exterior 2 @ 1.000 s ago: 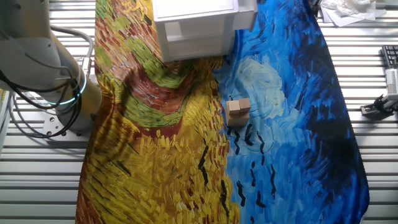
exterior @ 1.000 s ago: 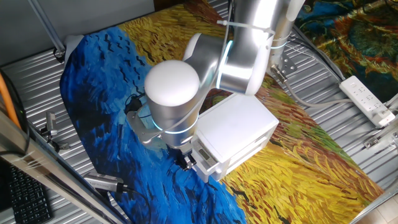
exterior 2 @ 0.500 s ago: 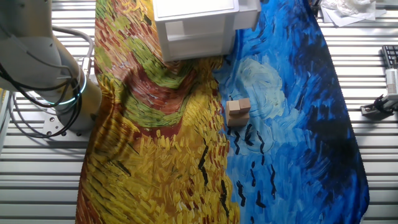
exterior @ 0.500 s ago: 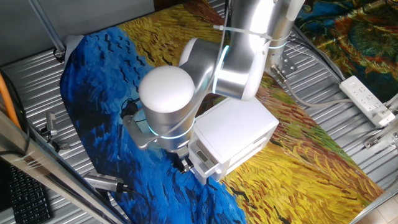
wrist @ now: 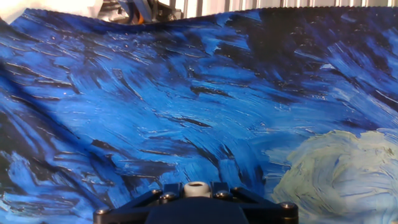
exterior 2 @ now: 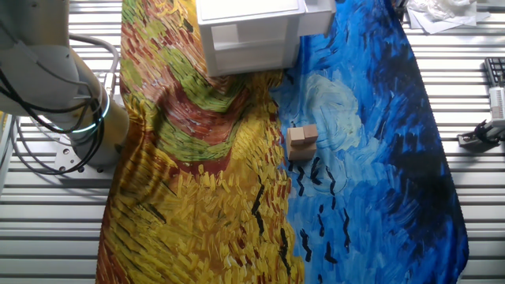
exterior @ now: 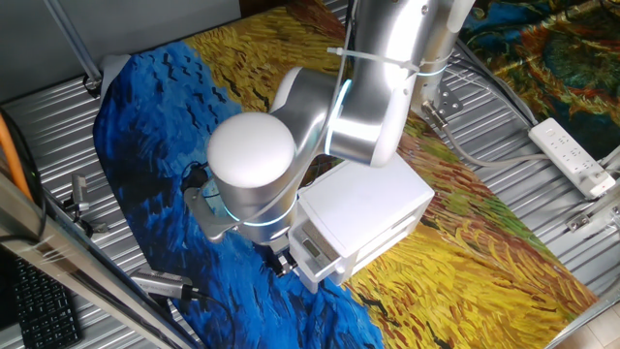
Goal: Take something out of a drawer
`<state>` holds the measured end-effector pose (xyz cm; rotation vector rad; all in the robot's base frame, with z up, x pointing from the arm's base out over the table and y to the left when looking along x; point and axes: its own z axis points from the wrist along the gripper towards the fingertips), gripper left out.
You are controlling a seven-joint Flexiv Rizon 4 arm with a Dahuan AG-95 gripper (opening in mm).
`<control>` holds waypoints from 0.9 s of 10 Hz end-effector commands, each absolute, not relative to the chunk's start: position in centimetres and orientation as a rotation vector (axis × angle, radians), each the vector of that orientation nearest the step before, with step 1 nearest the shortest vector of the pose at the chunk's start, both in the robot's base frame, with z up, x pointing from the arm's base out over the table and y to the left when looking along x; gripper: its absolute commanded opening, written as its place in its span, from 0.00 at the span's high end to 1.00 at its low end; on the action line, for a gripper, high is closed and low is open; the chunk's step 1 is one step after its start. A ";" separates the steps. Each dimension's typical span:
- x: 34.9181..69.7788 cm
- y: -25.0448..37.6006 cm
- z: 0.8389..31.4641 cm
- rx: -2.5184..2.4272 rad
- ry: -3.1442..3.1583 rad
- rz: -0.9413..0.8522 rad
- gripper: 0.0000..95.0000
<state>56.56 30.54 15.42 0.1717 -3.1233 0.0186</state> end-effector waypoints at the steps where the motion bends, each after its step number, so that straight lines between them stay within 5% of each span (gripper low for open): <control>1: 56.8 30.7 15.3 0.170 -3.122 0.019 1.00; 9: 58.0 31.4 15.4 0.166 -3.117 0.021 1.00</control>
